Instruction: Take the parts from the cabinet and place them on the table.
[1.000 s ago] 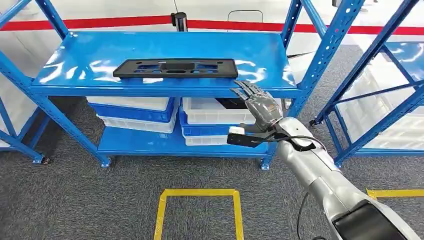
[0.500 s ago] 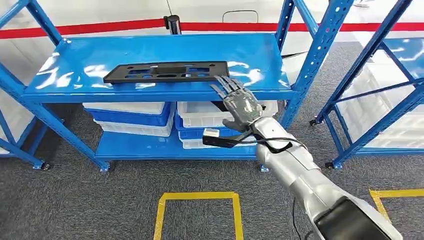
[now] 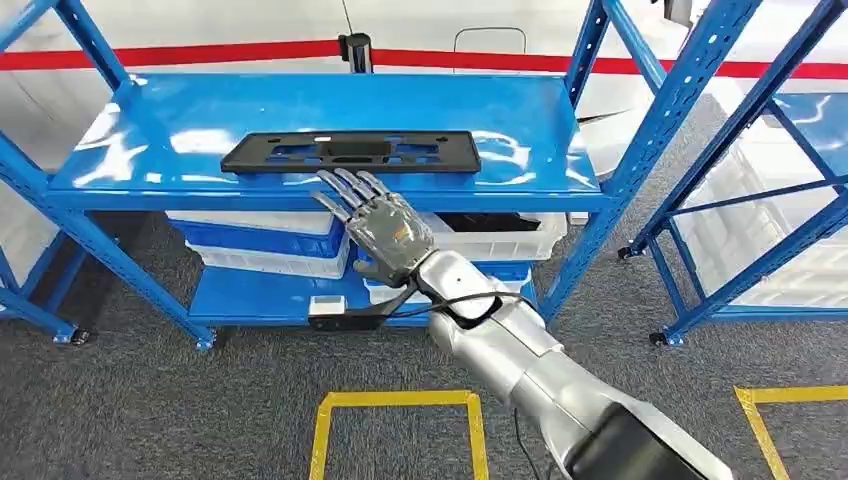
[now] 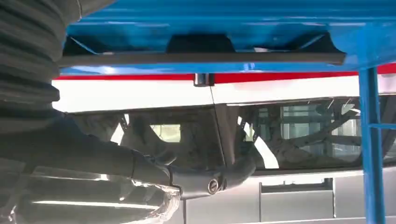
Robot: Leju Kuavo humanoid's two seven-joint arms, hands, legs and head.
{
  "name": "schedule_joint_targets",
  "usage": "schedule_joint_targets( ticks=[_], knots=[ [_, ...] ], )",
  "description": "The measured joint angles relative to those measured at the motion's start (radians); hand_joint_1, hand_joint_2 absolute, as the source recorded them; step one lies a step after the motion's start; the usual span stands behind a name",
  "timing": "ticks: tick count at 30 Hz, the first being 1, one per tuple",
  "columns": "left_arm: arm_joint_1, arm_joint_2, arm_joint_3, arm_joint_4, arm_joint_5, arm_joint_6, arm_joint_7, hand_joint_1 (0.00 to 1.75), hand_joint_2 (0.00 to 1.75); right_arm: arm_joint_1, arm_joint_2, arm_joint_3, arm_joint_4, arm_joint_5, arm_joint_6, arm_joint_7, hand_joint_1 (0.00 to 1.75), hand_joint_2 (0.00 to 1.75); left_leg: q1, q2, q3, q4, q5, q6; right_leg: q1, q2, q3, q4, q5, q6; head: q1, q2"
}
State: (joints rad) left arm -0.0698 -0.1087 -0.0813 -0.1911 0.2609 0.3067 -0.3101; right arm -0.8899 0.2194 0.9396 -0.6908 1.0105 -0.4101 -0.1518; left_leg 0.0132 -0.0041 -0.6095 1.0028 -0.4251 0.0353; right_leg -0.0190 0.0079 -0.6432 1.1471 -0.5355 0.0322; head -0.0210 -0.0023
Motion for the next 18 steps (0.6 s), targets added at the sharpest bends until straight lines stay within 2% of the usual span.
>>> schedule_joint_targets(
  ticks=[2,3,4,5,6,7,8,9,11,13,14,15,16,17,18],
  knots=[
    [0.000,0.000,0.000,0.000,0.000,0.000,0.002,0.00,0.00,0.003,0.003,0.009,0.006,0.002,-0.002,0.002,0.00,1.75,-0.004,-0.001,0.004,0.001,-0.005,0.008,0.001,0.000,-0.090,0.155,-0.045,-0.005,0.000,0.000],
    [0.000,0.000,0.000,0.000,0.000,-0.001,0.003,0.00,0.00,0.004,0.004,0.011,0.010,0.002,-0.003,0.001,0.00,1.75,-0.007,-0.002,0.006,0.001,-0.007,0.010,0.003,0.000,-0.109,0.178,-0.043,-0.002,0.000,0.000],
    [0.001,-0.001,0.000,0.000,0.000,-0.001,0.004,0.00,0.00,0.004,0.005,0.013,0.014,0.003,-0.003,0.002,0.00,1.75,-0.010,-0.003,0.009,0.001,-0.009,0.011,0.005,0.000,-0.104,0.154,-0.024,0.003,0.000,0.000],
    [0.001,-0.002,0.000,0.000,0.000,-0.001,0.005,0.00,0.00,0.003,0.009,0.014,0.016,0.004,-0.003,0.002,0.00,1.75,-0.013,-0.005,0.014,0.001,-0.012,0.010,0.010,0.000,-0.071,0.077,0.016,0.008,0.001,0.000],
    [0.000,-0.003,0.000,0.000,0.000,-0.001,0.005,0.00,0.00,0.003,0.014,0.015,0.019,0.006,-0.003,0.002,0.00,1.75,-0.017,-0.006,0.020,0.001,-0.016,0.010,0.011,0.000,-0.029,-0.014,0.056,0.008,0.000,0.000],
    [0.000,-0.004,0.000,0.000,0.000,-0.001,0.005,0.00,0.00,0.002,0.020,0.017,0.022,0.012,-0.002,0.004,0.00,1.75,-0.017,-0.006,0.025,0.001,-0.020,0.008,0.016,-0.001,0.013,-0.105,0.090,0.002,0.001,0.000],
    [-0.001,-0.007,0.000,0.000,0.000,0.000,0.006,0.00,0.00,0.001,0.025,0.019,0.026,0.015,-0.002,0.006,0.00,1.75,-0.027,-0.007,0.025,0.005,-0.025,0.002,0.025,0.002,0.031,-0.137,0.100,-0.011,-0.002,0.000],
    [-0.002,-0.007,0.000,0.000,-0.001,0.000,0.007,0.00,0.00,-0.001,0.030,0.021,0.033,0.016,-0.001,0.008,0.00,1.75,-0.025,-0.006,0.025,0.004,-0.029,-0.001,0.022,0.000,0.034,-0.141,0.104,-0.017,-0.002,0.000],
    [-0.001,-0.008,0.000,0.000,-0.001,0.000,0.007,0.00,0.00,-0.003,0.040,0.025,0.045,0.016,-0.002,0.008,0.00,1.75,-0.019,-0.005,0.026,0.003,-0.031,-0.007,0.020,0.001,0.034,-0.141,0.103,-0.022,-0.002,0.000],
    [-0.002,-0.006,0.000,0.000,-0.003,0.002,0.006,0.00,0.00,-0.006,0.048,0.025,0.055,0.016,-0.002,0.009,0.00,1.75,-0.014,-0.004,0.023,0.015,-0.042,-0.021,0.004,0.002,0.047,-0.156,0.109,-0.036,-0.002,0.000],
    [-0.002,-0.007,0.000,0.000,-0.004,0.003,0.006,0.00,0.00,-0.011,0.054,0.025,0.063,0.017,-0.002,0.011,0.00,1.75,-0.014,-0.003,0.008,0.056,-0.068,-0.030,0.003,0.002,0.052,-0.158,0.106,-0.045,-0.006,0.000],
    [-0.002,-0.008,0.000,0.000,-0.004,0.003,0.006,0.00,0.00,-0.015,0.058,0.025,0.073,0.019,0.000,0.013,0.00,1.75,-0.009,-0.003,-0.025,0.124,-0.103,-0.037,0.003,0.001,0.055,-0.158,0.104,-0.048,-0.007,0.000],
    [-0.002,-0.007,0.000,0.000,-0.004,0.003,0.006,0.00,0.00,-0.016,0.062,0.025,0.083,0.019,0.002,0.014,0.00,1.75,-0.001,-0.003,-0.069,0.208,-0.139,-0.044,0.003,0.001,0.058,-0.158,0.102,-0.050,-0.005,0.000],
    [-0.001,-0.007,0.000,0.000,-0.004,0.003,0.006,0.00,0.00,-0.015,0.064,0.026,0.092,0.019,0.008,0.016,0.00,1.75,0.004,-0.002,-0.110,0.277,-0.161,-0.051,0.003,0.000,0.059,-0.157,0.100,-0.053,-0.005,0.000],
    [0.000,-0.007,0.000,0.000,-0.004,0.003,0.006,0.00,0.00,-0.015,0.067,0.026,0.105,0.020,0.015,0.018,0.00,1.75,0.010,0.000,-0.139,0.314,-0.161,-0.057,0.002,0.000,0.061,-0.157,0.099,-0.052,-0.006,0.000]
  ],
)
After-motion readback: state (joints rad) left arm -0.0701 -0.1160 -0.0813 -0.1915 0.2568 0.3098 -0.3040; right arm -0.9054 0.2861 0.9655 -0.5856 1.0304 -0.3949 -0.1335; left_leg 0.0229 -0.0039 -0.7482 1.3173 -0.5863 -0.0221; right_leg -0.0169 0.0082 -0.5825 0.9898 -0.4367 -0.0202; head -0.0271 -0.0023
